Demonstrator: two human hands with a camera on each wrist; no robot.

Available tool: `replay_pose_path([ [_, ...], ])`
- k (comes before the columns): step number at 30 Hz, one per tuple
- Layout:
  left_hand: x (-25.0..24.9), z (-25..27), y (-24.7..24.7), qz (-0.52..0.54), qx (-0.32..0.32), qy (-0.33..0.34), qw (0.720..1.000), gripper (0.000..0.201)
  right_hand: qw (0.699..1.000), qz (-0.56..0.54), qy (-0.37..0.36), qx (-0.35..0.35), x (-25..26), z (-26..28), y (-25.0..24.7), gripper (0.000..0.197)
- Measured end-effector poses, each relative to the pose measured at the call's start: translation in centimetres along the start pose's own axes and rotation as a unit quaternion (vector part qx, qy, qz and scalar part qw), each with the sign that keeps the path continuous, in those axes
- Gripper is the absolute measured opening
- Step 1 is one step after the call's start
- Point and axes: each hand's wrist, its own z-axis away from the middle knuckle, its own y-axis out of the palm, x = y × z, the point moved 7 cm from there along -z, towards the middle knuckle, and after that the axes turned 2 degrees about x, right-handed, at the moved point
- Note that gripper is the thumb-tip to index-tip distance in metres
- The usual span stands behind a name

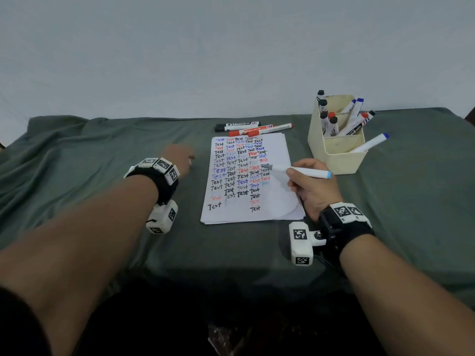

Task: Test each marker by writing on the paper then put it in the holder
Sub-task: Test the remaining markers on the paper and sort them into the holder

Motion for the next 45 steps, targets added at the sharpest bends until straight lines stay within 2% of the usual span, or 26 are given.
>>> replay_pose_path([
  [3,-0.3,-0.5,-0.4,0.021,-0.001,-0.011,1.000,0.030,0.999,-0.045,0.022,0.007,-0.2,0.2,0.2,0.012],
  [5,-1.1,-0.5,-0.7,0.072,-0.027,-0.002,0.997,0.027,0.998,-0.061,0.025,0.013,-0.1,0.3,0.3,0.014],
  [9,-4.4,0.0,-0.9,0.256,-0.048,0.064,0.963,0.018,1.000,-0.021,0.013,0.017,0.2,0.5,0.6,0.010],
  [11,-6.2,0.6,-1.1,0.295,-0.049,0.097,0.949,0.012,1.000,-0.006,0.012,0.017,0.2,0.5,0.5,0.009],
  [15,-8.9,1.5,-1.1,0.326,-0.040,0.138,0.934,0.013,1.000,-0.004,0.005,0.023,0.1,0.4,0.4,0.010],
  [20,-10.4,2.1,-1.1,0.335,-0.031,0.156,0.929,0.015,0.999,-0.008,0.002,0.032,-0.2,0.3,0.4,0.010],
  [24,-10.9,2.3,-1.1,0.346,-0.033,0.147,0.926,0.014,0.999,0.007,-0.007,0.034,-0.3,0.3,0.4,0.012],
  [29,-11.6,2.2,-0.7,0.291,-0.032,0.153,0.944,0.006,0.999,0.039,-0.004,0.026,-0.3,0.5,0.5,0.015],
  [34,-11.3,2.3,-0.4,0.276,-0.042,0.155,0.948,0.008,0.996,0.081,-0.004,0.037,-0.2,0.5,0.8,0.013],
  [39,-11.5,2.7,0.2,0.218,-0.038,0.189,0.957,0.006,0.999,0.048,0.007,0.020,-0.3,0.4,0.4,0.008],
  [41,-10.7,2.4,0.8,0.183,-0.030,0.182,0.966,0.041,0.999,0.035,0.015,0.005,-0.4,0.4,0.1,0.010],
  [43,-8.8,1.9,1.6,0.128,-0.018,0.136,0.982,0.079,1.000,0.022,0.021,-0.007,-0.4,0.4,0.0,0.012],
  [45,-6.9,1.5,2.8,0.076,0.019,0.087,0.993,0.107,1.000,0.008,0.020,-0.016,-0.4,0.4,-0.1,0.015],
])
